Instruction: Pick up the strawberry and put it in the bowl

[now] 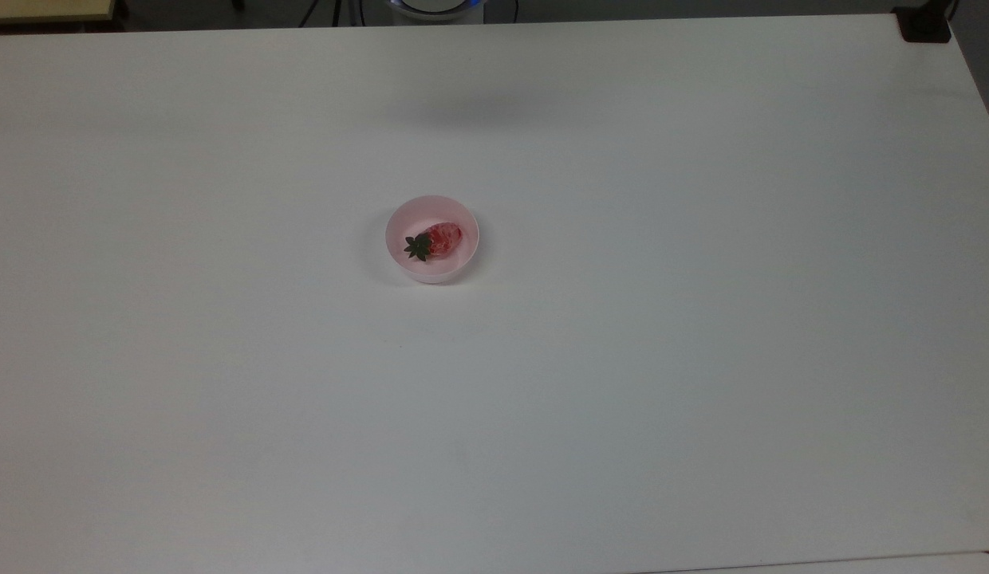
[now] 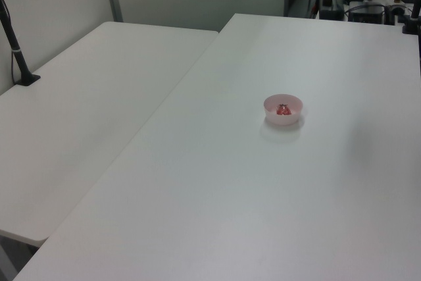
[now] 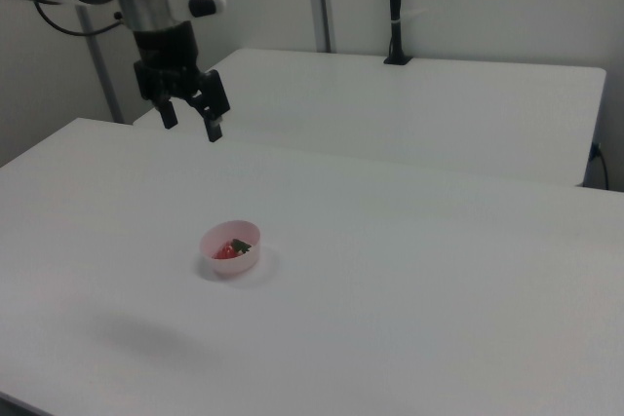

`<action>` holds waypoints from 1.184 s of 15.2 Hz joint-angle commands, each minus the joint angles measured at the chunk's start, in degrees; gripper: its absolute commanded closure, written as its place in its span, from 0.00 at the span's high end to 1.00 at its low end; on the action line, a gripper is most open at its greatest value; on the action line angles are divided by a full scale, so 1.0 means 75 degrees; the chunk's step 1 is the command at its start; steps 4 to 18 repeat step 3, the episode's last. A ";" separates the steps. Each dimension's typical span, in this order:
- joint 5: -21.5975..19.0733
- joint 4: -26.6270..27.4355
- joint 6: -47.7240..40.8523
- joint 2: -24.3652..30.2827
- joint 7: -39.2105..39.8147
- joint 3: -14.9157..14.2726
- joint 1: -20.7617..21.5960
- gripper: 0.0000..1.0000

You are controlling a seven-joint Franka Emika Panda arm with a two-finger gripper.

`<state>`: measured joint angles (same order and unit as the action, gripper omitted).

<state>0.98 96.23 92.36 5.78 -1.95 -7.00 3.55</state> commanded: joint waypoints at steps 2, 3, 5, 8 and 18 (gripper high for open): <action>0.0045 0.0048 0.0622 -0.0149 0.0482 -0.0040 -0.0181 1.00; 0.0045 0.0036 0.0611 -0.0161 0.0482 -0.0040 -0.0192 1.00; 0.0045 0.0036 0.0611 -0.0161 0.0482 -0.0040 -0.0192 1.00; 0.0045 0.0036 0.0611 -0.0161 0.0482 -0.0040 -0.0192 1.00; 0.0045 0.0036 0.0611 -0.0161 0.0482 -0.0040 -0.0192 1.00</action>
